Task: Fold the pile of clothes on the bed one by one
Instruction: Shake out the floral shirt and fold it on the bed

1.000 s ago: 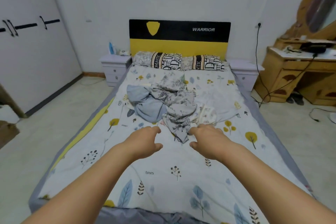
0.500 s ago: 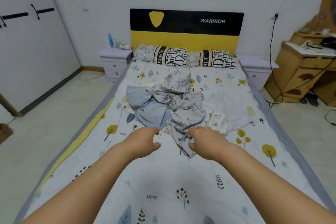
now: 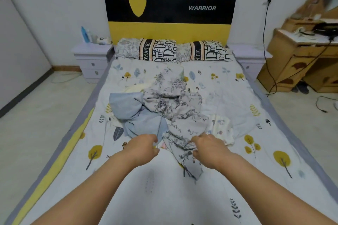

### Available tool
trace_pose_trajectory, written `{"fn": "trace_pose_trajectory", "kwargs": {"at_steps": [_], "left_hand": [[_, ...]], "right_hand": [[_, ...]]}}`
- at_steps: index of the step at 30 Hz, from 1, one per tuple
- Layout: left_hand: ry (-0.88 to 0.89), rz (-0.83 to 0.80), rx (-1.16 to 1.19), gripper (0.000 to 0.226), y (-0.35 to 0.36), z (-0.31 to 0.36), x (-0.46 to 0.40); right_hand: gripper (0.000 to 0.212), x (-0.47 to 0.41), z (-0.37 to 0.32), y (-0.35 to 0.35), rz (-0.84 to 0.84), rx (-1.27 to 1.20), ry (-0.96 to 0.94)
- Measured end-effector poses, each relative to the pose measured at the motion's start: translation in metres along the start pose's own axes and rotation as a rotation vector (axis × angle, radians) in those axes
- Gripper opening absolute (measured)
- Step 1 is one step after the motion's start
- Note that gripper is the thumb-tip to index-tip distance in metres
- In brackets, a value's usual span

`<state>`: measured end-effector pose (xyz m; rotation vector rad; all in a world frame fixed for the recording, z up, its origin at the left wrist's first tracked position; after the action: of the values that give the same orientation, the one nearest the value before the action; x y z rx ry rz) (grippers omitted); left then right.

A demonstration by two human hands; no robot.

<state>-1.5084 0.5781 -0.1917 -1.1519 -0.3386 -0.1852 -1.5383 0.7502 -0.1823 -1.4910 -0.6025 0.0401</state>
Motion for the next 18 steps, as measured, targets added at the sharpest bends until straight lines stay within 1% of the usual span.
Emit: {"fn": "trace_pose_trajectory", "kwargs": {"at_steps": [5, 11, 15, 18], "left_hand": [[-0.007, 0.028, -0.003, 0.041, 0.020, -0.005, -0.074], [-0.014, -0.018, -0.034, 0.037, 0.070, -0.005, -0.172], [-0.053, -0.009, -0.051, 0.039, 0.102, -0.007, -0.231], [-0.073, 0.030, -0.034, 0.046, 0.127, -0.012, -0.278]], "right_hand": [[0.035, -0.066, 0.029, 0.026, -0.008, 0.034, 0.023], [0.040, -0.148, 0.075, 0.066, -0.016, 0.034, 0.075], [0.051, -0.199, 0.097, 0.095, 0.016, 0.013, 0.090], [0.062, -0.241, 0.113, 0.124, 0.015, -0.029, 0.106]]}}
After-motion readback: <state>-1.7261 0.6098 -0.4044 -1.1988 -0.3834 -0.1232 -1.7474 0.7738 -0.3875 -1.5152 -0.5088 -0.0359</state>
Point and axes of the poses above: each hand's wrist, its own x-axis away from the middle knuckle, its own y-axis out of the palm, z = x × y, the point moved 8 cm from there along -x, towards the middle knuckle, and after that the axes turned 3 degrees about x, right-handed, at the moved point
